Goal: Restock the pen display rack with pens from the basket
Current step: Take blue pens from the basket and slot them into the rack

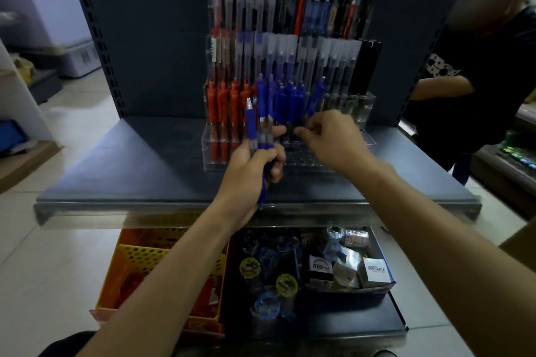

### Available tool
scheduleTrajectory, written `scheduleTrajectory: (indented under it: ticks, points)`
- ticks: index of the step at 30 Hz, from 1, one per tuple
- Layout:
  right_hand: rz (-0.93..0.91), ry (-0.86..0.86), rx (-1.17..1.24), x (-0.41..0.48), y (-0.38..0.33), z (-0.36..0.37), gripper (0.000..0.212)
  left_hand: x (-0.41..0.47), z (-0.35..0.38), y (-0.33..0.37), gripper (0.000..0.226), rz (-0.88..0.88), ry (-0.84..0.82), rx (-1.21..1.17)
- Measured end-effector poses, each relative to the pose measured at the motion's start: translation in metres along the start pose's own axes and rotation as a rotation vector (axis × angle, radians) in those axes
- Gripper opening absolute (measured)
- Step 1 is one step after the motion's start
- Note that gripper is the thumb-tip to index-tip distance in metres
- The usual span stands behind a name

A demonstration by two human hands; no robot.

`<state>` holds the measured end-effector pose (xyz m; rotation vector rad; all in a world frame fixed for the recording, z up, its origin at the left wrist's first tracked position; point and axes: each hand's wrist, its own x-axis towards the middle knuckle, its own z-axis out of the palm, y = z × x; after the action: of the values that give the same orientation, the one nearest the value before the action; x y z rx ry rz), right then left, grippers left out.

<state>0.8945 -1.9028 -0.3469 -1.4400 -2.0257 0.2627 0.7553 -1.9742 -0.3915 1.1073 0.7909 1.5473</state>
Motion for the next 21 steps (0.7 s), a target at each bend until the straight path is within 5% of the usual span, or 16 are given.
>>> scheduleTrajectory:
  ticks: [9,15,21]
  points:
    - [-0.011,0.054,-0.021,-0.008,0.003,0.005,0.023,-0.008,0.003,0.003,0.026,-0.05,-0.079,-0.002]
    - [-0.022,0.186,0.175,-0.006,-0.001,0.009,0.014,-0.004,0.0,0.004,0.027,-0.049,-0.043,-0.009]
    - [-0.026,0.107,0.07,-0.007,0.004,0.014,0.018,-0.004,0.0,0.003,0.027,-0.056,-0.038,-0.002]
